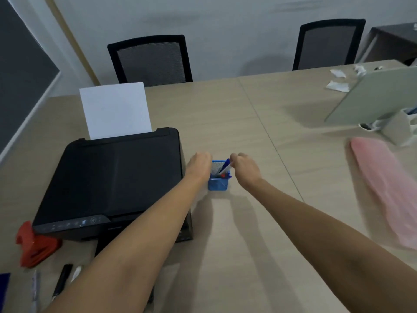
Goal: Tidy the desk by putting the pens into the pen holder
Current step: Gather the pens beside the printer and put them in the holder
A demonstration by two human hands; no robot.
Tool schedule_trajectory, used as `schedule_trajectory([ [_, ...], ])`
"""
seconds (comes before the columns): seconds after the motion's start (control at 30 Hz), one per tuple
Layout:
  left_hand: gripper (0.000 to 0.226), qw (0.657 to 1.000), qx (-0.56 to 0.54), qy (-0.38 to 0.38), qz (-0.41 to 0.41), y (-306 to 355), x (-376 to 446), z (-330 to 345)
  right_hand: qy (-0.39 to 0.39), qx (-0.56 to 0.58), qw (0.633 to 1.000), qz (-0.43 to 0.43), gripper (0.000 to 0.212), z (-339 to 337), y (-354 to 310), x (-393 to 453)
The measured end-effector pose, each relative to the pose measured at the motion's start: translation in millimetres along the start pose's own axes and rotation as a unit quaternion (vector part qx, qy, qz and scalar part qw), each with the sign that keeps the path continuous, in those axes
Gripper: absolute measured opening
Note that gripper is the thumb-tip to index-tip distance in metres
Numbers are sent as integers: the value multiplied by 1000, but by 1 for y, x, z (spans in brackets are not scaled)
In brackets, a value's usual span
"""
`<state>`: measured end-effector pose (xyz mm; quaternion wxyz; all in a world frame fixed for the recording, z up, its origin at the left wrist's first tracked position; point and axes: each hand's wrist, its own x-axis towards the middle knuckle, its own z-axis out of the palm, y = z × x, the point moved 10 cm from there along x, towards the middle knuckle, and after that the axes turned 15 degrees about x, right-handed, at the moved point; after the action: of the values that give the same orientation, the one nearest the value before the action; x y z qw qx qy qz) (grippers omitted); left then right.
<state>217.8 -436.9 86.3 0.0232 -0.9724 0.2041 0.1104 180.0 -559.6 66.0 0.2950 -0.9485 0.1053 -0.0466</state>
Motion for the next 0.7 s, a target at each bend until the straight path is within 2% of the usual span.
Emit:
schedule_trajectory([
  [0.17, 25, 999, -5, -44, -2, 4, 24, 24, -75, 13, 997, -5, 28, 25, 5, 16],
  [0.3, 26, 999, -1, -47, 13, 3, 33, 31, -85, 40, 996, -13, 25, 30, 8, 17],
  [0.43, 32, 999, -42, -12, 13, -6, 25, 18, -32, 31, 999, 8, 23, 10, 14, 12],
  [0.53, 40, 991, -130, 37, 12, -23, 9, -8, 18, 59, 998, 16, 28, -17, 1, 10],
  [0.63, 36, 967, -240, 81, 5, -59, -27, -43, 60, 81, 995, -19, 27, -41, -37, 9],
  [0.7, 33, 942, -329, 70, 7, -90, -58, -60, 90, 86, 991, -57, 26, -52, -73, 5],
])
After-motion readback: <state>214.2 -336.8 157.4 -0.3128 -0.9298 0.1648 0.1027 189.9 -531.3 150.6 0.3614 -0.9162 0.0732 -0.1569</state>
